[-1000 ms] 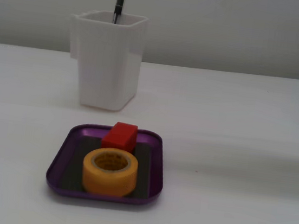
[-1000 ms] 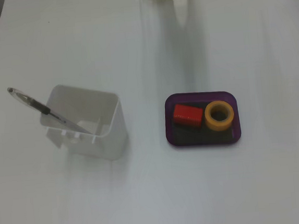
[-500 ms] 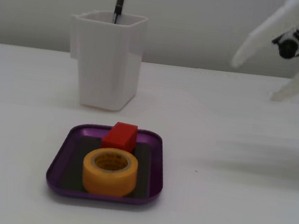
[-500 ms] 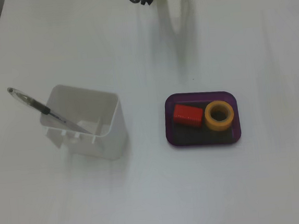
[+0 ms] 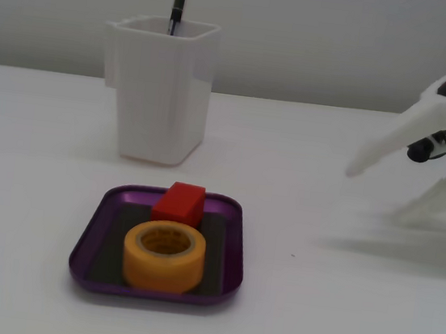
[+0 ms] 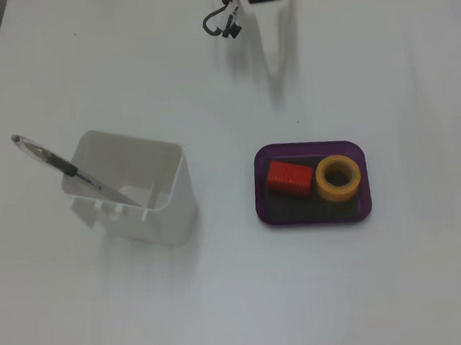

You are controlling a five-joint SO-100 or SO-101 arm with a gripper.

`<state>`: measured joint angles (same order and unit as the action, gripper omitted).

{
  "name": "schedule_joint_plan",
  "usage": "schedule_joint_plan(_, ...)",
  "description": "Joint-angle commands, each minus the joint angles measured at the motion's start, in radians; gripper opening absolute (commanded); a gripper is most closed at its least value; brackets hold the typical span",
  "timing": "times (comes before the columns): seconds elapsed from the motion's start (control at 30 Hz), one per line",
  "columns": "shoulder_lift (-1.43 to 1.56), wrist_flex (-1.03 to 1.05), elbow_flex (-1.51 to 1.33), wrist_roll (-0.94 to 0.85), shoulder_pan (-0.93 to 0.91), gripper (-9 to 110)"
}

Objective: Pick up the red cube and place it in the box.

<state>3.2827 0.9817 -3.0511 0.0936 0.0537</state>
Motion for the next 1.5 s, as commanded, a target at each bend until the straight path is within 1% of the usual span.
schedule_joint_plan(0.0,0.078,-0.005,-0.044,0.000,-0.005,14)
schedule_joint_plan(0.2,0.169,0.080,-0.044,0.002,-0.005,12)
schedule_joint_plan(0.33,0.173,0.084,-0.044,0.002,-0.005,-1)
schedule_joint_plan(0.4,0.173,0.084,-0.044,0.002,-0.005,0)
schedule_joint_plan(1.47,0.173,0.071,-0.044,0.006,-0.002,0)
